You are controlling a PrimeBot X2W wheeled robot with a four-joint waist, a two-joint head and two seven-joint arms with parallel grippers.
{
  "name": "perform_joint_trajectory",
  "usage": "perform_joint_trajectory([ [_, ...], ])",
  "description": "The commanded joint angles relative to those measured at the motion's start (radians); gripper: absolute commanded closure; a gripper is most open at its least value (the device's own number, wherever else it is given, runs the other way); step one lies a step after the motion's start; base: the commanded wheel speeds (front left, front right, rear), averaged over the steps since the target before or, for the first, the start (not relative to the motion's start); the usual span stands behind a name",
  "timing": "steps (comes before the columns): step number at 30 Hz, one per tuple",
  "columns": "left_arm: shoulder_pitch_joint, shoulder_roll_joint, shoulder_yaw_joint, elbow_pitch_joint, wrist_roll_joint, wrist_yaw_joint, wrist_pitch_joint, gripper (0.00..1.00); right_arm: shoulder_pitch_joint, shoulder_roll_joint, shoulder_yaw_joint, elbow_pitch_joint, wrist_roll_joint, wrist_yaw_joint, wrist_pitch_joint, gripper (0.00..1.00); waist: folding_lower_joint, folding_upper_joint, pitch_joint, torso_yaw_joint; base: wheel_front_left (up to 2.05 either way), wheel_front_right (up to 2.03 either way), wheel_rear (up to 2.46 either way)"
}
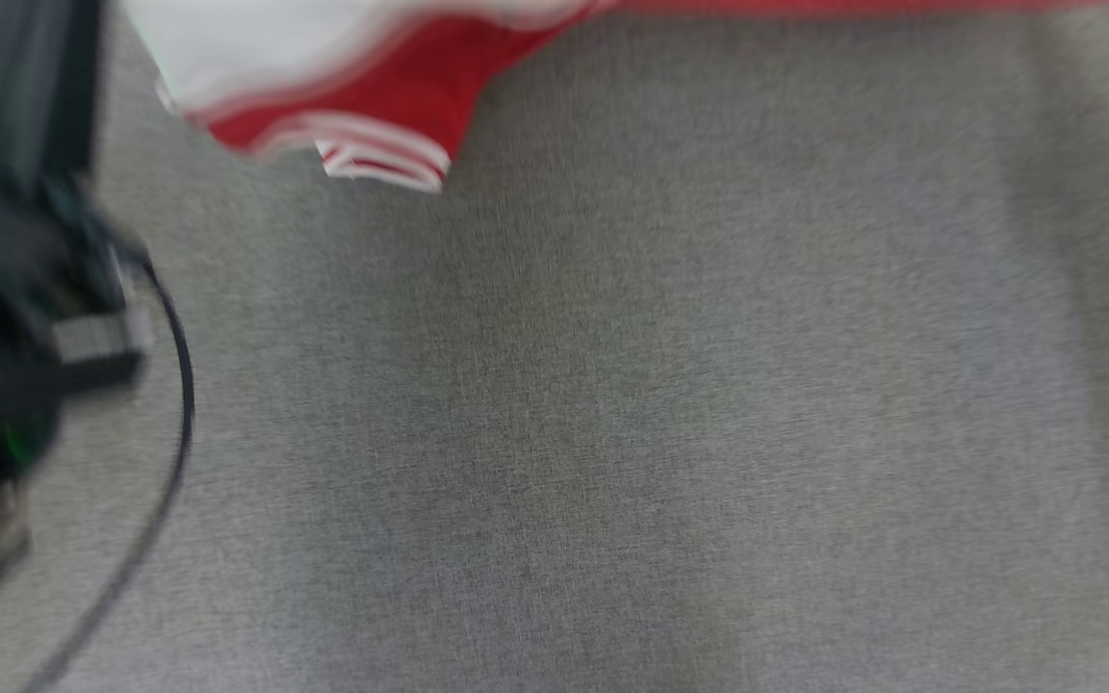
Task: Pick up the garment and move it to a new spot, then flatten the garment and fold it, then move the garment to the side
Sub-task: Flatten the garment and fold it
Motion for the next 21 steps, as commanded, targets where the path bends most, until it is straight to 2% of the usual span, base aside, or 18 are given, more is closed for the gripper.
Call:
perform_joint_trajectory([
  [1,0.083,0.017,0.008,-0.045,0.006,0.000,-0.004,1.00,0.071,-0.018,-0.017,-0.021,0.012,0.000,0.000,1.00,0.0002,-0.0001,-0.087,0.000,0.00,0.00,0.00],
  [8,0.331,0.049,0.008,-0.158,0.023,0.000,-0.004,1.00,0.272,-0.050,-0.045,-0.059,-0.001,0.000,0.000,1.00,0.0002,-0.0001,-0.164,-0.015,0.00,0.00,0.00],
  [14,0.516,0.132,-0.071,-0.194,0.018,0.000,-0.002,1.00,0.420,-0.066,-0.104,-0.047,-0.046,0.000,0.002,1.00,0.0002,-0.0001,-0.246,-0.020,0.00,0.00,0.00],
  [21,0.722,0.146,-0.123,-0.200,-0.033,0.051,0.008,1.00,0.603,-0.052,-0.183,-0.068,-0.110,-0.001,0.056,1.00,0.0002,-0.0001,-0.330,-0.011,0.00,0.00,0.00],
])
